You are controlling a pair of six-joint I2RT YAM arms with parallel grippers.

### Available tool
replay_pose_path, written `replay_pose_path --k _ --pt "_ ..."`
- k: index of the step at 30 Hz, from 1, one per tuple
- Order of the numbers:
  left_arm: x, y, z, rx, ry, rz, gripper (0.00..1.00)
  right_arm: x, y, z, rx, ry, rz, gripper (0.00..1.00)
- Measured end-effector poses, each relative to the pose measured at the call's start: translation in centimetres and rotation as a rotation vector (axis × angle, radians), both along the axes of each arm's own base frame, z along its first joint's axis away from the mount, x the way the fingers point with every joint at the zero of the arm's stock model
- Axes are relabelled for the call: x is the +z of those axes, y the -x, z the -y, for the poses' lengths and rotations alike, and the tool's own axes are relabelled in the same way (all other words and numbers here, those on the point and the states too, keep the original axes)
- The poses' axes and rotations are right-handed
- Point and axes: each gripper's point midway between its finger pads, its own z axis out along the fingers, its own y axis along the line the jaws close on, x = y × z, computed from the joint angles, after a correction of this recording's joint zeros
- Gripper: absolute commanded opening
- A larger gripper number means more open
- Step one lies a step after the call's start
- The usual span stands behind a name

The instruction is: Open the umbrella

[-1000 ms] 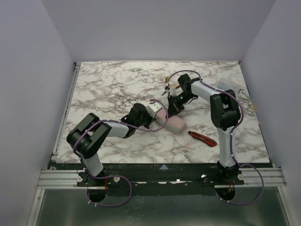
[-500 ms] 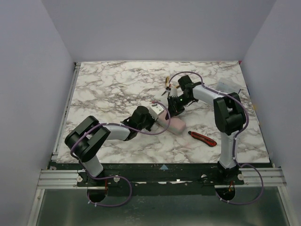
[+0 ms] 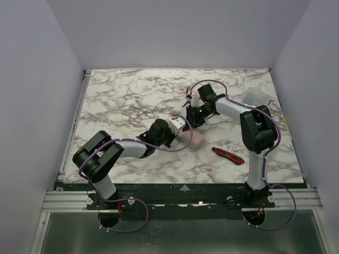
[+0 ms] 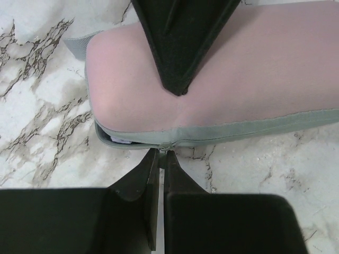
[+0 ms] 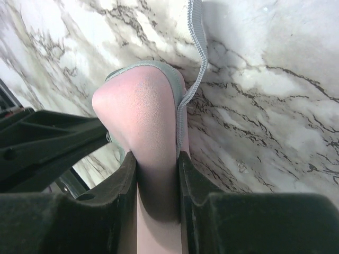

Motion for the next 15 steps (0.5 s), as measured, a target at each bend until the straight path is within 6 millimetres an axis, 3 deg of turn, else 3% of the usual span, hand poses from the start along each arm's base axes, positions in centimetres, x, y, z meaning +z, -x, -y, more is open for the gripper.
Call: replay_pose_path --k 7,11,15 --pt "0.2 0.0 0.3 -0.01 0.009 0.002 0.0 0.0 -1.1 -0.7 -0.111 0.004 -0.022 0.0" --pt "0.7 1.7 2.4 -0.096 0.048 -0.015 0.0 0.2 -4.0 -1.3 -0.216 -0.009 0.04 0.0" --pt "0.8 2.5 3.2 -0.135 0.058 -0.024 0.0 0.3 -5.5 -1.4 -0.301 -0.007 0.058 0.0"
